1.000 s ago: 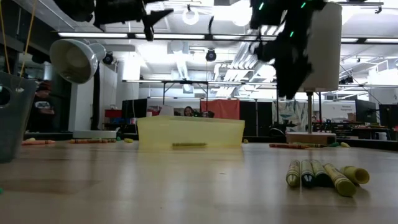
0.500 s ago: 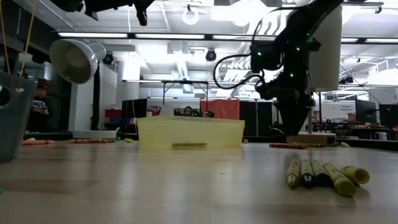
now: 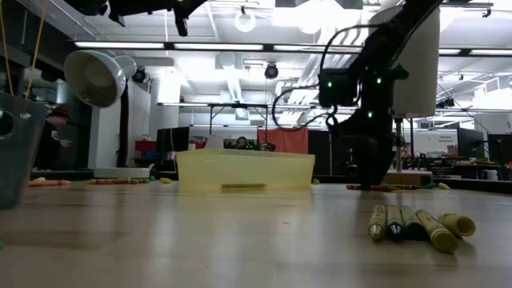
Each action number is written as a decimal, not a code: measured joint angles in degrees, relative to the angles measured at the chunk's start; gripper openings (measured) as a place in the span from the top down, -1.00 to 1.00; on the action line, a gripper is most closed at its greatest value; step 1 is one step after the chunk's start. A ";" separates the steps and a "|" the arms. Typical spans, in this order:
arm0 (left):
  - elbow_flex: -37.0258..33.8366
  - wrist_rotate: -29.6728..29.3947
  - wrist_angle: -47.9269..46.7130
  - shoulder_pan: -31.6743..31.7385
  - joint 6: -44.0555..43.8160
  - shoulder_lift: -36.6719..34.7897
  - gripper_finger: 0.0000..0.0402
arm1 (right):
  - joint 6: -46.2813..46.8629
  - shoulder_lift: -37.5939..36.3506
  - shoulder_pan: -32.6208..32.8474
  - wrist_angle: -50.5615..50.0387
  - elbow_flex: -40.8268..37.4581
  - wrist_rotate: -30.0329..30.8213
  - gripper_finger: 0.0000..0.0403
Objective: Sort crayons
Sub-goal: Put the orange crayon into the green bin
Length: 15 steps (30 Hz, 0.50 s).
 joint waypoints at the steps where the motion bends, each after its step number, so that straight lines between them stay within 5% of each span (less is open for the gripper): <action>1: 0.00 -0.36 0.02 0.00 0.00 0.00 0.27 | 0.13 0.92 0.01 0.09 0.04 0.03 -0.07; 6: 0.00 -1.10 0.02 0.00 -0.04 0.00 0.27 | 1.08 3.93 0.31 -0.34 0.42 -2.26 0.08; 12: 0.00 -1.14 0.13 0.00 -1.48 0.00 0.27 | -2.67 2.73 2.69 -1.72 0.32 -3.20 0.89; 15: 0.00 -1.12 0.28 0.00 -1.48 -0.09 0.27 | -4.81 0.24 3.55 -6.59 -0.07 -8.52 0.89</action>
